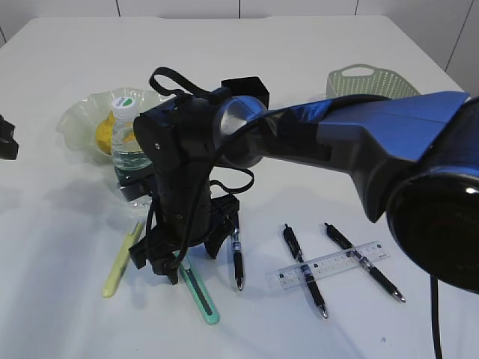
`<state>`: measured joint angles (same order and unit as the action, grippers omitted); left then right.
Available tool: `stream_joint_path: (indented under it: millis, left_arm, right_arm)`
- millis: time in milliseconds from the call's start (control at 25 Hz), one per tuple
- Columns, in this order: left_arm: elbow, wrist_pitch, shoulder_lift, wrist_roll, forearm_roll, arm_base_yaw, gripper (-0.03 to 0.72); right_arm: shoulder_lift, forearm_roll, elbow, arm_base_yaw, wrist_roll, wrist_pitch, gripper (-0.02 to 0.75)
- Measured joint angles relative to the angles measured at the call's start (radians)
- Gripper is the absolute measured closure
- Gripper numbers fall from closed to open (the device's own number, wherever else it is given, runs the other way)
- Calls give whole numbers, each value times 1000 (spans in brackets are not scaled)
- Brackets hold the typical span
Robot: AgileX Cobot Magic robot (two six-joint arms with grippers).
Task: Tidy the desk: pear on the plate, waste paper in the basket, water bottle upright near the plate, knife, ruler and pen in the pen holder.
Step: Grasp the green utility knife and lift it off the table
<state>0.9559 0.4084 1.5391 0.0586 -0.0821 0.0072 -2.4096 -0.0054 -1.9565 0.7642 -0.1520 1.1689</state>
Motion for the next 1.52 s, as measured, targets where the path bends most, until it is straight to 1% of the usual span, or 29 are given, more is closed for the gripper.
stream_joint_path:
  millis: [280, 360, 480, 760, 880, 960, 1280, 1520]
  left_arm:
    - [0, 0, 0, 0, 0, 0, 223]
    - [0, 0, 0, 0, 0, 0, 223]
    - [0, 0, 0, 0, 0, 0, 223]
    - [0, 0, 0, 0, 0, 0, 223]
    - [0, 0, 0, 0, 0, 0, 223]
    - [0, 0, 0, 0, 0, 0, 223]
    - [0, 0, 0, 0, 0, 0, 223]
    - [0, 0, 0, 0, 0, 0, 223]
  right_arm:
    - [0, -2, 0, 0, 0, 2, 208]
    - [0, -2, 0, 0, 0, -2, 232]
    - [0, -2, 0, 0, 0, -4, 297]
    - [0, -2, 0, 0, 0, -4, 520]
    - [0, -2, -2, 0, -4, -4, 584]
    - [0, -2, -2, 0, -16, -4, 594]
    - [0, -2, -2, 0, -23, -4, 594]
    - [-4, -3, -20, 0, -26, 30, 594]
